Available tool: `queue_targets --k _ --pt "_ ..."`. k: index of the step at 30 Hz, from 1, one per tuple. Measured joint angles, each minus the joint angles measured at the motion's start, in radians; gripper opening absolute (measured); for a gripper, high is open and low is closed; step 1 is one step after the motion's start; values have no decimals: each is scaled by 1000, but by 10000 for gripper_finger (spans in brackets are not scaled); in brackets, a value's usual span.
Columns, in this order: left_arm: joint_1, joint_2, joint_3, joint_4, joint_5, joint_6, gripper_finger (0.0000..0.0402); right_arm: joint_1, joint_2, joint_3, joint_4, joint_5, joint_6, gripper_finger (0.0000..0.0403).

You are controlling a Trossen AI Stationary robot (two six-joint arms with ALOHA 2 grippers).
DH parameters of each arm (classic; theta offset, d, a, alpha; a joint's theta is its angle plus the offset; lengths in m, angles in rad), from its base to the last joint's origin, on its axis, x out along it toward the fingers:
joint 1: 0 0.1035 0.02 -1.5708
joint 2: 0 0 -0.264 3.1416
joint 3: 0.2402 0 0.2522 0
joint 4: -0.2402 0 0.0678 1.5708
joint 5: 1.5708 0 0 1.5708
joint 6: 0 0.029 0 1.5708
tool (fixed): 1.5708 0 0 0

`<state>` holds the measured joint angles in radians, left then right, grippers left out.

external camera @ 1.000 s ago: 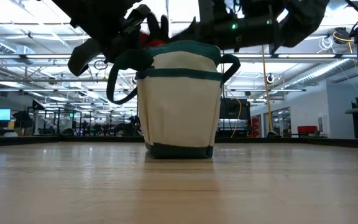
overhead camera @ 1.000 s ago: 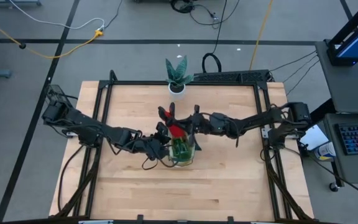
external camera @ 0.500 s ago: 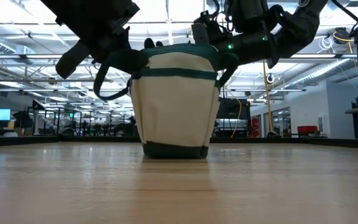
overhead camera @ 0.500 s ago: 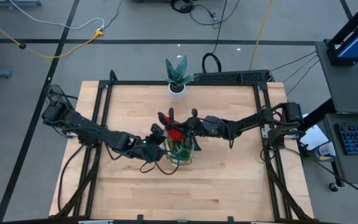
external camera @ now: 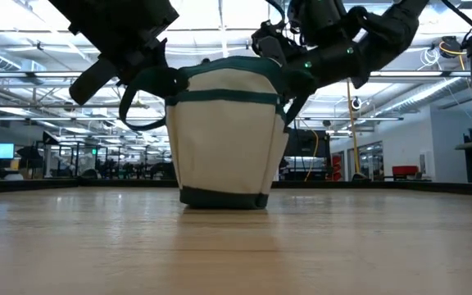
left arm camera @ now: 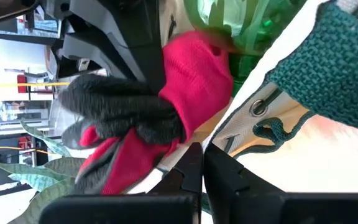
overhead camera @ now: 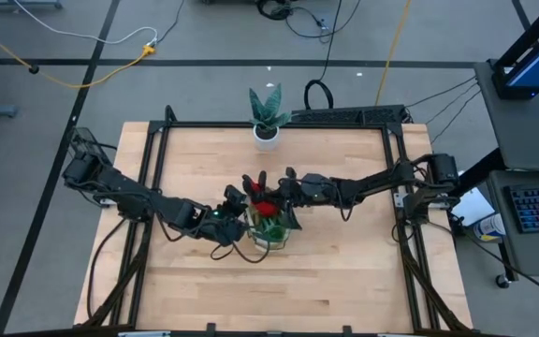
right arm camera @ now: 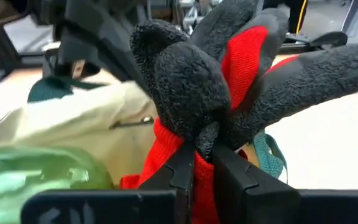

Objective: Pick & Place Garden tools in Gardening bag
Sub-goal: Put the red gloves into the gardening bag

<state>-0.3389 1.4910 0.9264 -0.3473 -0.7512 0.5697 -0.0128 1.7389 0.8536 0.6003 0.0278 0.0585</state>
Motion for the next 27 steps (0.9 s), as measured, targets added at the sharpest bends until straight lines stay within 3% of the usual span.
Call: queue_targets --k 8,13,19,23,27 --pt "17 0 0 -5 -13 9 8 0 -66 -1 -221 -19 -111 27" --pt "49 0 0 3 1 11 4 -2 -65 -2 -187 -105 -204 27" --pt "78 0 0 14 22 10 4 -12 -64 -4 -120 -108 -270 33" --pt "82 0 0 13 22 3 9 -13 -60 -7 -10 -120 -292 57" --pt "82 0 0 12 22 3 6 -13 -61 -7 -11 -117 -330 99"
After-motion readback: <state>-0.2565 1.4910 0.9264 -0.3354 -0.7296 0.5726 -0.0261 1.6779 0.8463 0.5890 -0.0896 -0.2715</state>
